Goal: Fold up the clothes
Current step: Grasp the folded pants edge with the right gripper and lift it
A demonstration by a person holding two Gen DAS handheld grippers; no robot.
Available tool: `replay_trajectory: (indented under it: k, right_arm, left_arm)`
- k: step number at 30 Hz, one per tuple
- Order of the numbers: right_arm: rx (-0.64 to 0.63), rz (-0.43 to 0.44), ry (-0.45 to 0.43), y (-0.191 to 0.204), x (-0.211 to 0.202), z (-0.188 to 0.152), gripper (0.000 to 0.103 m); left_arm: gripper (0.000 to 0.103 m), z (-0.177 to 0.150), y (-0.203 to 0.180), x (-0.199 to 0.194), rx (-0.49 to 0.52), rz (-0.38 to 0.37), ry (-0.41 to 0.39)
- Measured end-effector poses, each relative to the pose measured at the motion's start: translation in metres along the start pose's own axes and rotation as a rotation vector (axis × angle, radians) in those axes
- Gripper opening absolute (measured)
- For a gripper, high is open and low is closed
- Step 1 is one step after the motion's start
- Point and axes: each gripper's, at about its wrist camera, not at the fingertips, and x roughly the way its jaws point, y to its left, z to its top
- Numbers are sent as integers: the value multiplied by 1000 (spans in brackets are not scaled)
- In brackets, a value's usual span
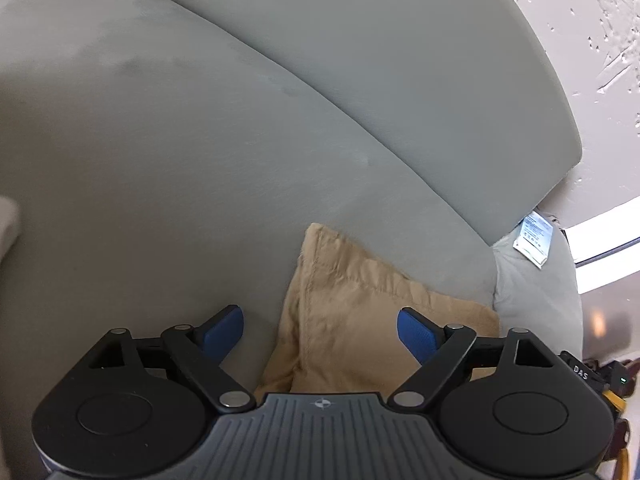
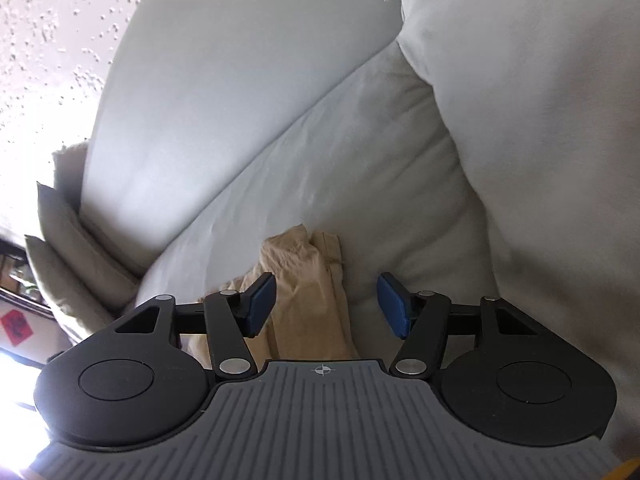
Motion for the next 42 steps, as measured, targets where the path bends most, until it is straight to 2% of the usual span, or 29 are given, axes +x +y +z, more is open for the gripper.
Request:
replay_trajectory:
  k: [2,3,5,7,8,9,10,11,12,13,17,23,26,29,32,35,38,42]
  right_arm:
    - [-8,32,28,0,7,5,78]
    - [-20,33,28,3,10,7,79]
    - [-46,33,26,9,16,9,79]
    - [-82,6,23,19,25,9,79]
    - [-113,-14,26,26,28,8,73]
    - [-136,-42,37,30,31,8,57]
    - [-158,-70,48,35,33,7,11]
    - [-179,-94,59,39,35,7,7]
    - [-175,-81,74,40,36,5,7]
    - [-199,-88,72,45,34,3,6]
    - [-324,-71,44,74,5,-15,6]
    - [-455,-56,-3,133,-86,-48,6]
    - [-498,-57,-22,154,-138,-70,6]
    - [-544,-81,-36,171,-177,-107,6]
    - [-567,-81,-59,177,-213,-152,6]
    - [-560,-69,-73,166,-229,-187,6]
    - [-566,-84,-64,150,-237,-219,6]
    - [-555,-166,-6,116,-222,-262,6]
  left_arm:
    - [90,3,-4,6,11,-16,9]
    - [94,4,-6,9,20,-22,13]
    - [94,5,-16,18,67,-22,22]
    - [88,6,-26,24,104,-10,26]
    - [73,6,-30,25,118,8,24]
    - [59,6,-32,25,123,27,21]
    - [50,6,-33,24,126,39,20]
    - [31,6,-32,21,122,35,22]
    - [18,7,-31,19,118,27,25]
    - [13,6,-30,14,111,5,26]
    - [9,0,-45,-24,190,-48,-12]
    - [9,-19,-79,-109,297,-114,-64]
    - [9,-43,-91,-153,352,-148,-80]
    - [9,-75,-103,-189,401,-157,-80]
    - [9,-109,-105,-219,426,-166,-75]
    - [9,-141,-99,-238,410,-181,-58]
    - [9,-173,-88,-244,410,-148,-26]
    - [11,-217,-63,-227,395,-20,33]
